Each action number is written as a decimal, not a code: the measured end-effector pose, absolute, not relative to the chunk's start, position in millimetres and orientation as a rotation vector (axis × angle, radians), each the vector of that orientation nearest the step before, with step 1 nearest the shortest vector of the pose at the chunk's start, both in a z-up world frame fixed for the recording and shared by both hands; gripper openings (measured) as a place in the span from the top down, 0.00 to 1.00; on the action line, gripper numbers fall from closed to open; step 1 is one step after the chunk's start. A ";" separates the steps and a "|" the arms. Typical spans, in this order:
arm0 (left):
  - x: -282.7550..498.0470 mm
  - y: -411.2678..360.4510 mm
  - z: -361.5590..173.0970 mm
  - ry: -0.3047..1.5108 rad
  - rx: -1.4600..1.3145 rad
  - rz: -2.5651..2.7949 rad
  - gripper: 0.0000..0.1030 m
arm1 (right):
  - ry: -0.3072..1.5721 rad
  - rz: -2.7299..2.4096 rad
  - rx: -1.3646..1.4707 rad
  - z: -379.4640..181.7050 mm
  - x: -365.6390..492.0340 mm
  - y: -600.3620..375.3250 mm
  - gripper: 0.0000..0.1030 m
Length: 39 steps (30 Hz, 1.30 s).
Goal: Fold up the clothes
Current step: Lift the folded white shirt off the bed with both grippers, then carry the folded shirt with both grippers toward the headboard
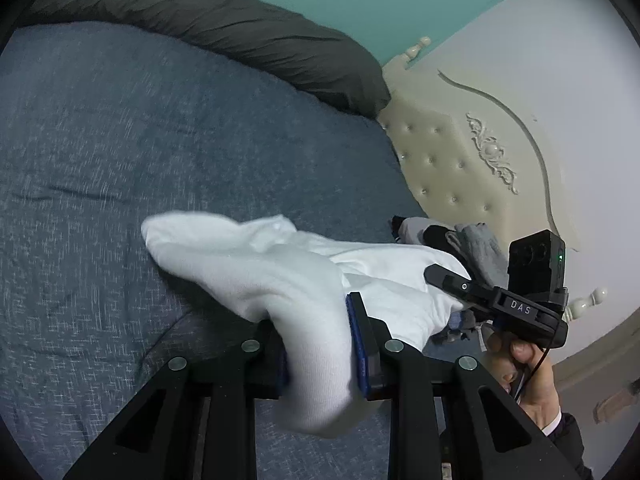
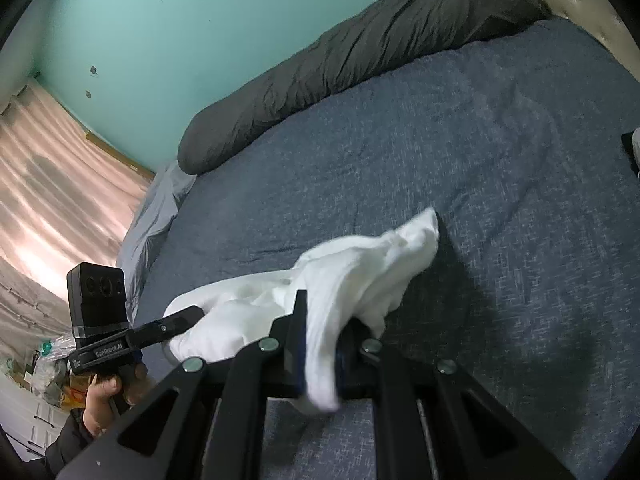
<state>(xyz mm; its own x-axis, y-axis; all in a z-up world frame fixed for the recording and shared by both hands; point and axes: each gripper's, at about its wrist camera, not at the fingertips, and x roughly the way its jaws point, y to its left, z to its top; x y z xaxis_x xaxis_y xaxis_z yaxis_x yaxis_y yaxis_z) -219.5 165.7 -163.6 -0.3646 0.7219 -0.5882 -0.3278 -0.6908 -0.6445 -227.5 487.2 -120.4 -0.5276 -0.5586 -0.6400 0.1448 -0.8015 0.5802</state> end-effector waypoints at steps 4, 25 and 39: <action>-215.2 171.8 -141.0 -0.546 -1.164 2.096 0.74 | -0.657 -2.356 1.185 -99.5 -221.6 493.6 0.91; -193.0 214.3 -46.7 -0.447 -1.041 2.107 0.74 | -0.623 -2.448 1.044 -4.1 -183.4 535.1 0.91; -188.5 274.9 -0.5 -0.375 -0.990 2.088 0.74 | -0.603 -2.521 0.999 41.1 -165.3 587.3 0.91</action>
<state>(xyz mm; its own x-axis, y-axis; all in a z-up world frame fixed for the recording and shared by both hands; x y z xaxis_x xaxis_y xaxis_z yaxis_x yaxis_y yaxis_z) -188.5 274.9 -0.5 -0.3926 0.7552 -0.5249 -0.5254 -0.6526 -0.5459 -165.3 587.3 41.1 -0.6842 -0.4740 -0.5543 0.1717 -0.8433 0.5093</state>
